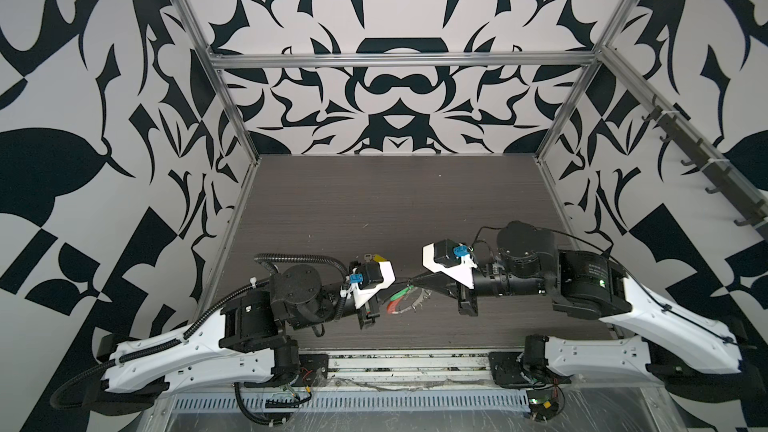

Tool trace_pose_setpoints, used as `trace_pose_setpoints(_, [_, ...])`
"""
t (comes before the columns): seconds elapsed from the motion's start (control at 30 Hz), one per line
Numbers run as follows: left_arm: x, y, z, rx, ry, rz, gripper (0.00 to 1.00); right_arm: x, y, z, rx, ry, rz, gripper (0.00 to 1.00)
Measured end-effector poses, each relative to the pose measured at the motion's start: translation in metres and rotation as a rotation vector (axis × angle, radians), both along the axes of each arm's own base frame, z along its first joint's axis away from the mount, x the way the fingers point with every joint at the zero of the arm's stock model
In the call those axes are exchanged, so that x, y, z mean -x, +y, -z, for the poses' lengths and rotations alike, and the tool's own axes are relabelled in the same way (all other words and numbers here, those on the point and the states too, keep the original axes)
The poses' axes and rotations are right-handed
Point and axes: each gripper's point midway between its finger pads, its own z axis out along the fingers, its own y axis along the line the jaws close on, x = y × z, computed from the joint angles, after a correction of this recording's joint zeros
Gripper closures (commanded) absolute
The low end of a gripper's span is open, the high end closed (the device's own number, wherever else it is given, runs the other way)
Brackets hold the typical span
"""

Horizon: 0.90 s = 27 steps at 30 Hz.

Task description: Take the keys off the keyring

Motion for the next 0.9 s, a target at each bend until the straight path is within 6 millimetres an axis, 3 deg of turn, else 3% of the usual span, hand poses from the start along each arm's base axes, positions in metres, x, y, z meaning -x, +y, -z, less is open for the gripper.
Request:
trace_pose_setpoints(0.13, [-0.013,0.002,-0.001,0.009,0.02,-0.075,0.61,-0.015,-0.002,0.013,0.02,-0.012,0.089,1.0])
trace_pose_setpoints(0.43, [-0.048,0.002,0.006,-0.027,0.09,-0.289,0.55,-0.046,-0.013,0.034,0.055,-0.056,0.27,1.0])
trace_pose_setpoints(0.77, [-0.051,0.003,0.013,-0.039,0.134,-0.314,0.41,-0.07,-0.025,0.04,0.059,-0.079,0.431,1.0])
trace_pose_setpoints(0.9, [-0.06,0.002,0.023,-0.058,0.184,-0.345,0.43,-0.073,-0.027,0.042,0.053,-0.08,0.455,1.0])
